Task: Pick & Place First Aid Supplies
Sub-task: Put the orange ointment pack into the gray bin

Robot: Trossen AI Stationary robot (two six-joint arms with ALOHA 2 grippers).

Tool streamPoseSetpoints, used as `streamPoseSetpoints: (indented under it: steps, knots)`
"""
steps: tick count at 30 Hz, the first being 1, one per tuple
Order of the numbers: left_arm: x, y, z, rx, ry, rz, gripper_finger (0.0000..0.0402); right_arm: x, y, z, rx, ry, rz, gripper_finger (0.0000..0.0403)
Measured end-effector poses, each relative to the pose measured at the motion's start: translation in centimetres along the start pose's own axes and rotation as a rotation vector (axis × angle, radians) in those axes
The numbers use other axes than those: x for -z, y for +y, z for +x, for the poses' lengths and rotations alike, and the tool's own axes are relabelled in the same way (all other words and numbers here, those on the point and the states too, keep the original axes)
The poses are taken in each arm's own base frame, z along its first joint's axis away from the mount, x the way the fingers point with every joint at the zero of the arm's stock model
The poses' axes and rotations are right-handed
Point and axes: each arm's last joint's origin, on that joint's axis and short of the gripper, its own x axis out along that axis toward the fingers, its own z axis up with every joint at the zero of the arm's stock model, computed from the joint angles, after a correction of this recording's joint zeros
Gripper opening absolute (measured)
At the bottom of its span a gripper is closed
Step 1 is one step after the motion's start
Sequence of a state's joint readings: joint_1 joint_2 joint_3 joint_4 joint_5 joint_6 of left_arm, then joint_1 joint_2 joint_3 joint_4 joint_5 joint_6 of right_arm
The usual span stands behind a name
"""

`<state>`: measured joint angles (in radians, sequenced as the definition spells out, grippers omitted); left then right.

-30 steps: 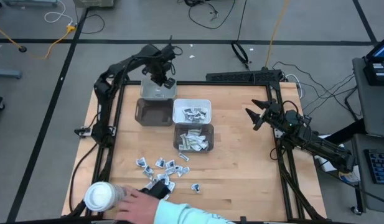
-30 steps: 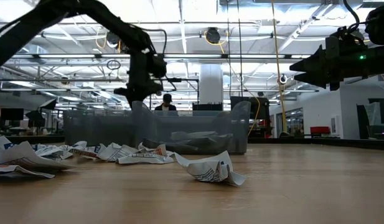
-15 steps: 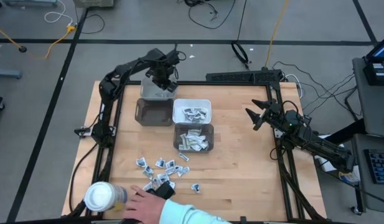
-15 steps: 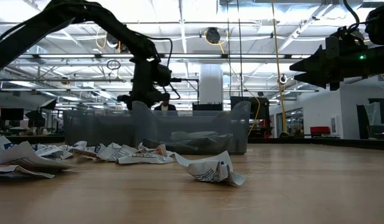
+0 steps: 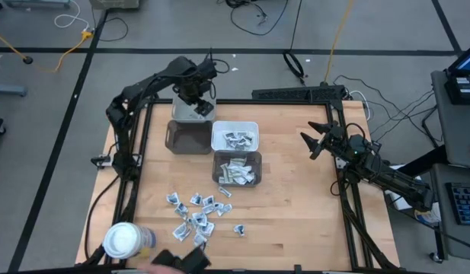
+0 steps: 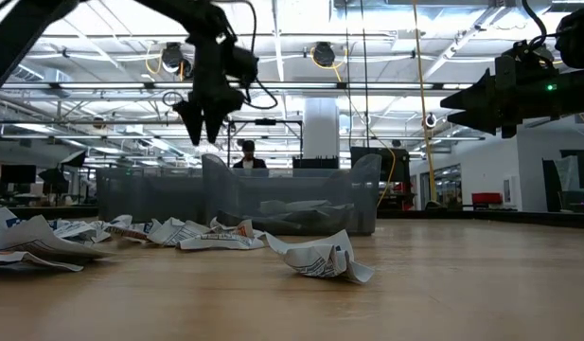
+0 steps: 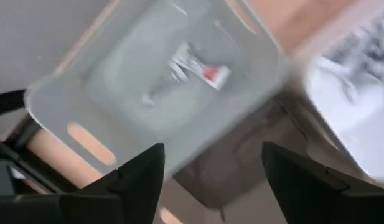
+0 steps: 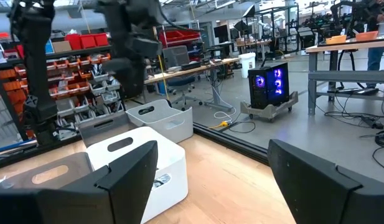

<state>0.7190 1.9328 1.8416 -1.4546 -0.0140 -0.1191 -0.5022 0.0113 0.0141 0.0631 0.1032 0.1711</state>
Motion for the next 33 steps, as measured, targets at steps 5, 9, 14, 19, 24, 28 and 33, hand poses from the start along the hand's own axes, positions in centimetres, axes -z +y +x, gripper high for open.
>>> streamPoseSetpoints:
  steps: [5,9,14,19,24,28,33]
  knots:
    - [3.0,-2.8,-0.9,0.036,0.004,0.008,0.0279,0.0,0.0,0.0,0.0,0.0,0.0,0.0297]
    - [7.4,-6.1,0.5,0.087,-0.014,0.06,0.027,0.0,0.0,0.0,0.0,0.0,0.0,0.0297]
    - [13.2,-9.1,2.3,0.135,0.057,0.069,0.0255,0.0,0.0,0.0,0.0,0.0,0.0,0.0297]
    - [18.5,-11.5,3.4,0.134,0.132,0.084,0.0244,0.0,0.0,0.0,0.0,0.0,0.0,0.0297]
    - [23.2,-14.2,3.9,0.126,0.141,0.105,0.0243,0.0,0.0,0.0,0.0,0.0,0.0,0.0297]
    - [26.4,-16.5,3.8,0.148,0.13,0.115,0.0249,0.0,0.0,0.0,0.0,0.0,0.0,0.0297]
    - [29.9,-19.2,3.9,0.218,0.121,0.081,0.0252,0.0,0.0,0.0,0.0,0.0,0.0,0.0297]
